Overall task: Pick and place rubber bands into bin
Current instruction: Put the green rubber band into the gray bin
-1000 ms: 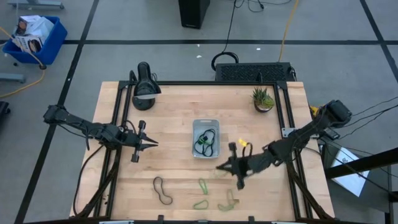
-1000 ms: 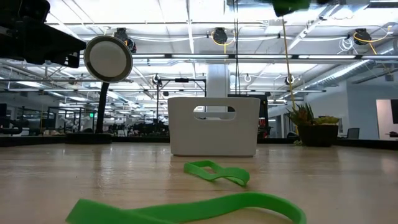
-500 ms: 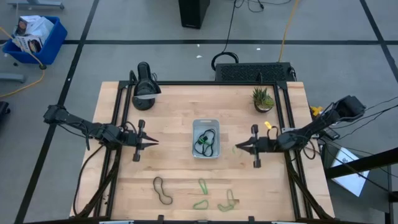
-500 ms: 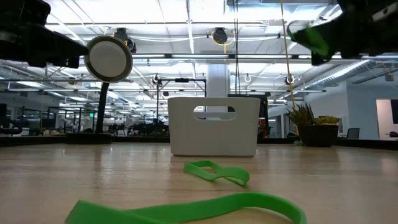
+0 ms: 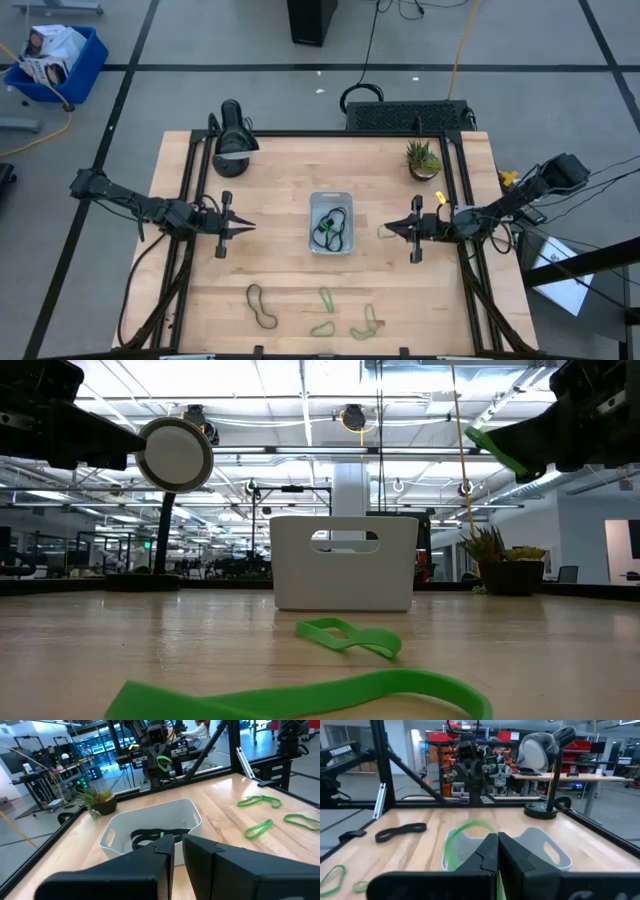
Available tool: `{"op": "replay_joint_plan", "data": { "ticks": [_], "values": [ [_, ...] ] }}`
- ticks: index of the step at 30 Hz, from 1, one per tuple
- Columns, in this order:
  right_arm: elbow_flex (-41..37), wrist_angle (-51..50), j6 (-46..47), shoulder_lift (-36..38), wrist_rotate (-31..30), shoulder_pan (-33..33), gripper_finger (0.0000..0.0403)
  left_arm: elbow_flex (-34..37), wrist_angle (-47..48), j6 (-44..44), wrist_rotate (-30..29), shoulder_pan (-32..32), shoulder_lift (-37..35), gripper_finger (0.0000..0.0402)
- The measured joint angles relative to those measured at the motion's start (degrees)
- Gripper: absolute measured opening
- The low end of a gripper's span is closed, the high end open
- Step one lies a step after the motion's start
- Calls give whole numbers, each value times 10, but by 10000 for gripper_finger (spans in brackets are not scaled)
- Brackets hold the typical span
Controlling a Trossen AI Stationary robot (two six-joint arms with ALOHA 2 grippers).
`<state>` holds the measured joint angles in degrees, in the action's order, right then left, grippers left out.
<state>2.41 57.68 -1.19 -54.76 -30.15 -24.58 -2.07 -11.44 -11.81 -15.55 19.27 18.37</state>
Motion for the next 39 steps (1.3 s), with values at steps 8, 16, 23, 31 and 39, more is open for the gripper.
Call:
{"op": "replay_joint_plan", "data": {
  "ticks": [8,16,23,31,39],
  "values": [
    [106,-85,-32,-21,34,17,0,0,-2,0,0,0,0,47],
    [343,-386,-11,-147,49,78,0,0,-8,1,0,0,0,47],
    [466,-482,-14,-266,157,142,0,0,-7,3,0,0,0,47],
    [491,-490,-2,-368,199,174,0,0,-7,3,0,0,0,47],
    [491,-485,-11,-392,198,174,60,0,-7,3,0,0,0,47]
  ]
}}
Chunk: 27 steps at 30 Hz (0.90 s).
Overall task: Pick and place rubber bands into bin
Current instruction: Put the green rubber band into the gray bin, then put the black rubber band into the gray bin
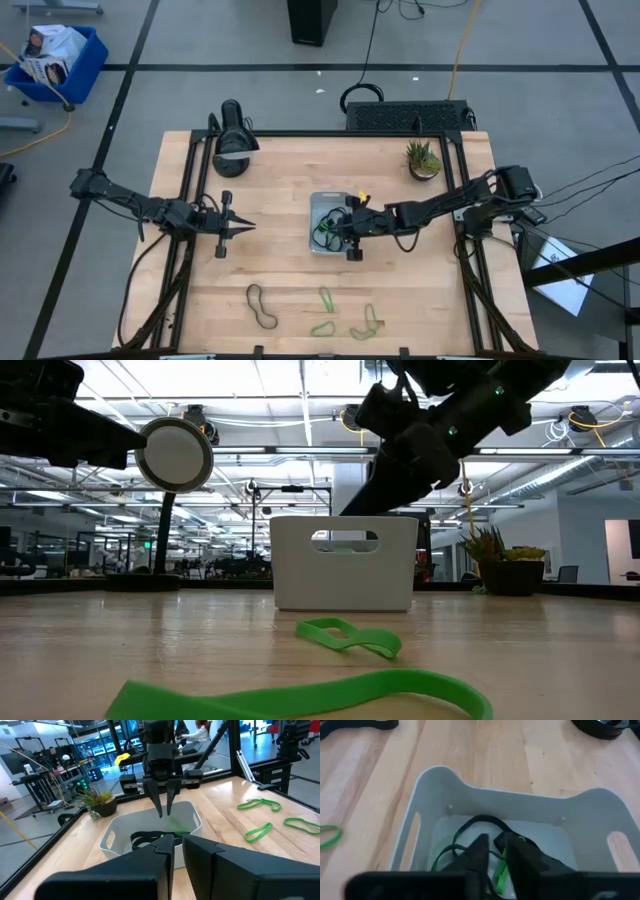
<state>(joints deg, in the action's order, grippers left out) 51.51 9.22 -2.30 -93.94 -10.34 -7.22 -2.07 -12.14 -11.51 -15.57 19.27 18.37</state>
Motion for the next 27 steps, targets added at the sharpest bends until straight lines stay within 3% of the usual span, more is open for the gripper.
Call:
{"op": "replay_joint_plan", "data": {
  "ticks": [7,12,17,21,27],
  "values": [
    [1,15,15,7,-2,0,172,0,0,0,0,0,0,47],
    [1,14,18,19,-3,-3,205,0,0,0,0,0,0,47],
    [24,3,10,61,-20,-28,202,0,1,0,0,0,0,47],
    [47,-36,-33,104,-71,-58,184,0,1,1,0,0,0,47],
    [36,-83,-69,191,-74,-77,111,0,0,7,0,0,0,47]
  ]
}}
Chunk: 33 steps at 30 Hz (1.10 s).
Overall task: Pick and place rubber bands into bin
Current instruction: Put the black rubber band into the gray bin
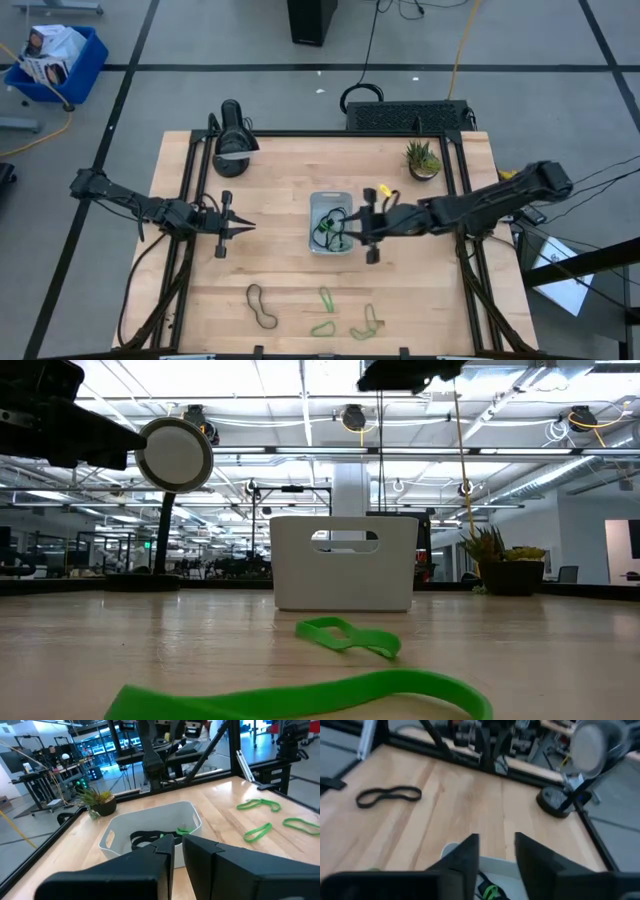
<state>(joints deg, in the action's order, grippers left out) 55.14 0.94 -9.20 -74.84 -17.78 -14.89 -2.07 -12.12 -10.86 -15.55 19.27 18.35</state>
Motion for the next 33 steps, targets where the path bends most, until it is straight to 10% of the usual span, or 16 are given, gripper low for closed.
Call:
{"op": "replay_joint_plan", "data": {
  "ticks": [6,33],
  "values": [
    [-67,16,-16,96,70,7,9,0,1,10,0,0,0,47],
    [-481,321,63,400,105,100,0,0,7,29,5,0,0,47]
  ]
}}
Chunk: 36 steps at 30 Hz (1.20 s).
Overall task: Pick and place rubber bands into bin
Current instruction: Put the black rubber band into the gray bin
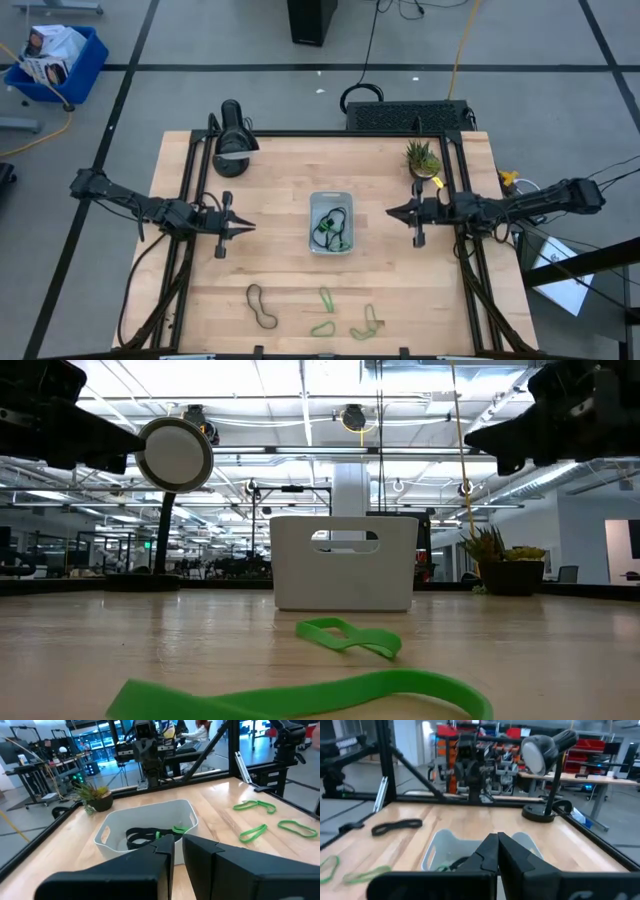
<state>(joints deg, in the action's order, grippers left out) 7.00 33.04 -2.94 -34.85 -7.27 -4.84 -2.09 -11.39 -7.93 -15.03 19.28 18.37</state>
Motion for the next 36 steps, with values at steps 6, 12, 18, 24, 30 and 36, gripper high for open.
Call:
{"op": "replay_joint_plan", "data": {
  "ticks": [6,12,18,24,30,36],
  "values": [
    [0,-10,-10,0,1,0,0,-46,50,42,26,25,0,14],
    [0,-21,-12,0,1,0,0,-174,158,92,-7,94,67,4],
    [0,-20,-10,0,1,0,0,-300,237,106,-56,168,237,3],
    [0,-20,-8,0,1,0,0,-410,356,191,-69,211,420,15],
    [0,-16,1,0,1,0,0,-447,391,269,-47,254,553,64],
    [0,-16,8,0,1,0,0,-459,376,328,-25,282,621,155]
  ]
}}
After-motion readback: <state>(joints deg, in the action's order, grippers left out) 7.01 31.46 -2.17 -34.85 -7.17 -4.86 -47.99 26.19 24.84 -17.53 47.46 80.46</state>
